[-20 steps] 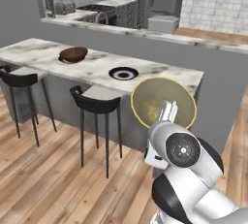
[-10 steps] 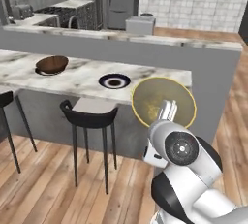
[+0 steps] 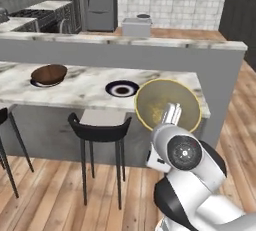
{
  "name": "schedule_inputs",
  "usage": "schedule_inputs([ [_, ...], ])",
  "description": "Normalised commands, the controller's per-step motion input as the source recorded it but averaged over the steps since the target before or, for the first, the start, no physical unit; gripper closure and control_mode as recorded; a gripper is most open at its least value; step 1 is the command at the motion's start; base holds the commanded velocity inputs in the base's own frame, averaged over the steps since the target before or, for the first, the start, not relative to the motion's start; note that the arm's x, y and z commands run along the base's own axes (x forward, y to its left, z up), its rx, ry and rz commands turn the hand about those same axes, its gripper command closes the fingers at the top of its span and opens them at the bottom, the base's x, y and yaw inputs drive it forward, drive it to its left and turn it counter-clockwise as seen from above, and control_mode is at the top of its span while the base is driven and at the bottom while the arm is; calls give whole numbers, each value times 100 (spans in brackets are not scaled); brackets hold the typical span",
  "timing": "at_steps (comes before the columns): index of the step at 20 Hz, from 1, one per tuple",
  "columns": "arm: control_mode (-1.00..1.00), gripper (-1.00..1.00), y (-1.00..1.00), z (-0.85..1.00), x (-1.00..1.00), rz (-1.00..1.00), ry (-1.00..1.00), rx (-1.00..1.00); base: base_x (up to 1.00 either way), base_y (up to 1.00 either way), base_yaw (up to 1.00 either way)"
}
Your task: Move the bowls from the cabinet to the plates on the dining table.
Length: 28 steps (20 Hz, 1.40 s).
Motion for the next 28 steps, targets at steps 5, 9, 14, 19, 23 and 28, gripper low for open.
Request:
schedule_inputs([
  [5, 100, 100, 0, 0, 0, 0, 0, 0, 27, 7, -24],
  [9, 100, 100, 0, 0, 0, 0, 0, 0, 43, 7, -21],
  [14, 100, 100, 0, 0, 0, 0, 0, 0, 51, 23, -15],
  [19, 100, 100, 0, 0, 0, 0, 0, 0, 48, 43, -12],
  [23, 100, 100, 0, 0, 0, 0, 0, 0, 27, 61, -10],
  [28, 100, 100, 0, 0, 0, 0, 0, 0, 17, 54, -10],
])
